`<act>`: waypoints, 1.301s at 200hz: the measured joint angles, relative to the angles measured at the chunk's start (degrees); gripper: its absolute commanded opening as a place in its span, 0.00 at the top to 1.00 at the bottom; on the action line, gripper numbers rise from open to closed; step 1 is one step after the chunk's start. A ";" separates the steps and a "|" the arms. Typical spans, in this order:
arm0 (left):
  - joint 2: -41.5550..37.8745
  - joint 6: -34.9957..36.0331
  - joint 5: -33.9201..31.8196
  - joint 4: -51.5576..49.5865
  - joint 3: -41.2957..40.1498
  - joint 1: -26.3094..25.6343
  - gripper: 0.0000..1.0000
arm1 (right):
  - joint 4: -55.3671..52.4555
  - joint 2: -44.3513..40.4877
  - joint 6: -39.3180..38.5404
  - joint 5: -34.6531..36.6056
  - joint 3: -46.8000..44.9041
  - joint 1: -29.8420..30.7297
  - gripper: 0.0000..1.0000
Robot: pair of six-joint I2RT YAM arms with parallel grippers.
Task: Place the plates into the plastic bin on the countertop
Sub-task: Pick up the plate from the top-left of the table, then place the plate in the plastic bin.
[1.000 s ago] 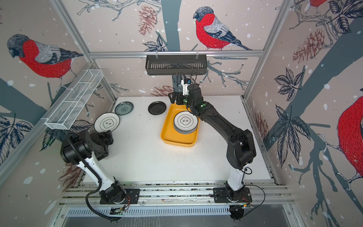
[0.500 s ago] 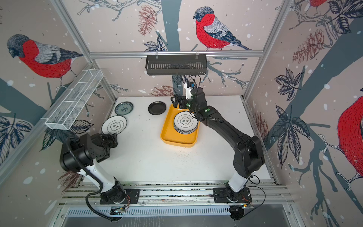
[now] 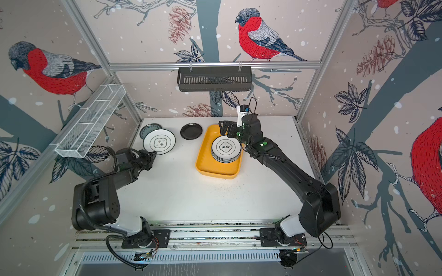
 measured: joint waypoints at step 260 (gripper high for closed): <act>25.29 24.55 10.34 -32.63 42.51 -35.17 1.00 | -9.66 -26.32 9.42 16.35 -16.72 -8.46 0.00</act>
